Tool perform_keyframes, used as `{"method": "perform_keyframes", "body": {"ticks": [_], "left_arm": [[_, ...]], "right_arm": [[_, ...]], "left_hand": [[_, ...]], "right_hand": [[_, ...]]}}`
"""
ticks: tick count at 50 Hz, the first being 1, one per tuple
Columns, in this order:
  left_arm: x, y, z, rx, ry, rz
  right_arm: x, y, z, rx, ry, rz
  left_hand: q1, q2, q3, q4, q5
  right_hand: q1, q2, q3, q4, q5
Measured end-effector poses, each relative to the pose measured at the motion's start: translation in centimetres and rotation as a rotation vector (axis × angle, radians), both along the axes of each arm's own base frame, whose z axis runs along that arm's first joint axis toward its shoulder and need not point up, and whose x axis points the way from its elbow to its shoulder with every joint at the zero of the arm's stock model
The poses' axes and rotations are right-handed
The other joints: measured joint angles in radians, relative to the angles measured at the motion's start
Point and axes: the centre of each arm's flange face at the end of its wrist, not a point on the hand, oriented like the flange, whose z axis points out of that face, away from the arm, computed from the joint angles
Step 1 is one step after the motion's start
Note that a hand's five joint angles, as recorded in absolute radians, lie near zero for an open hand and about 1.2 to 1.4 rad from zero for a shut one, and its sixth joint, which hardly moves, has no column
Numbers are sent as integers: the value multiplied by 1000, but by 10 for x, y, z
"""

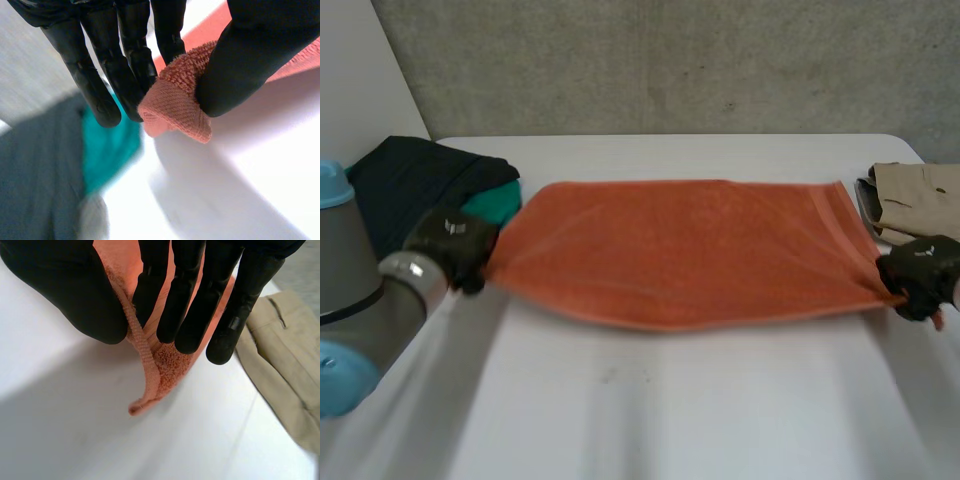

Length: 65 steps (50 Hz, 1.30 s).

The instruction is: Fold the laundry.

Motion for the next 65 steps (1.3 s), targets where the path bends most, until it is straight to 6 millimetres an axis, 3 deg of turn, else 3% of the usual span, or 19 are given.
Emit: {"method": "perform_keyframes", "body": {"ticks": [8,15,18,23,34,36,37,39,42,43,44,48,50,53,57,62,63,64,65], "left_arm": [[23,63,-21,250,-217,-67],[25,76,-29,268,-272,-111],[22,67,-27,224,-262,-111],[9,35,-23,98,-222,-100],[-27,-58,-17,-202,-124,-56],[-35,-78,-8,-279,-104,-45],[-36,-82,-5,-297,-99,-42],[-45,-104,15,-413,-65,-28],[-54,-130,55,-602,-4,-4],[-56,-141,81,-715,34,11],[-57,-144,92,-760,49,18],[-56,-156,153,-1008,133,55],[-53,-156,176,-1098,168,69],[-51,-156,184,-1130,194,75],[-48,-155,175,-1090,229,70],[-41,-146,123,-902,237,57],[-41,-146,123,-902,237,57],[-39,-140,100,-826,225,50],[-38,-136,86,-783,217,46]], "right_arm": [[-15,65,21,146,290,162],[-16,77,16,156,325,191],[-15,70,10,140,331,189],[-11,39,-3,59,353,165],[33,-49,-7,-294,368,132],[46,-77,7,-443,358,125],[48,-80,9,-465,355,123],[58,-100,30,-601,337,109],[68,-118,66,-777,292,79],[71,-122,80,-835,271,67],[74,-126,102,-920,235,48],[77,-125,169,-1159,99,-3],[76,-120,194,-1238,32,-18],[74,-114,208,-1278,-30,-25],[73,-109,200,-1246,-66,-20],[73,-103,148,-1083,-55,4],[73,-103,148,-1083,-55,4],[73,-101,138,-1051,-51,10],[73,-96,113,-972,-41,26]], "left_hand": [[0,0,0,0,0],[0,0,0,0,0],[0,0,0,0,0],[0,0,0,0,0],[0,0,0,0,0],[0,0,0,0,0],[0,0,0,0,0],[0,0,0,0,0],[0,0,1,0,0],[0,0,1,0,0],[0,0,1,0,0],[0,0,1,0,0],[0,0,1,0,0],[0,0,1,0,0],[0,0,1,0,0],[0,1,1,0,0],[0,1,1,0,0],[0,1,1,0,0],[0,1,1,0,0]], "right_hand": [[0,0,0,0,0],[0,0,0,0,0],[0,0,0,0,0],[0,0,0,0,0],[0,0,0,0,8],[0,0,0,0,8],[0,0,0,0,8],[0,0,0,0,8],[0,0,0,0,8],[0,0,0,0,8],[0,0,0,0,8],[0,0,0,0,8],[1,0,0,0,8],[3,0,0,0,8],[3,0,0,1,10],[3,0,0,1,10],[3,0,0,1,10],[3,0,0,1,10],[3,0,0,1,10]]}}
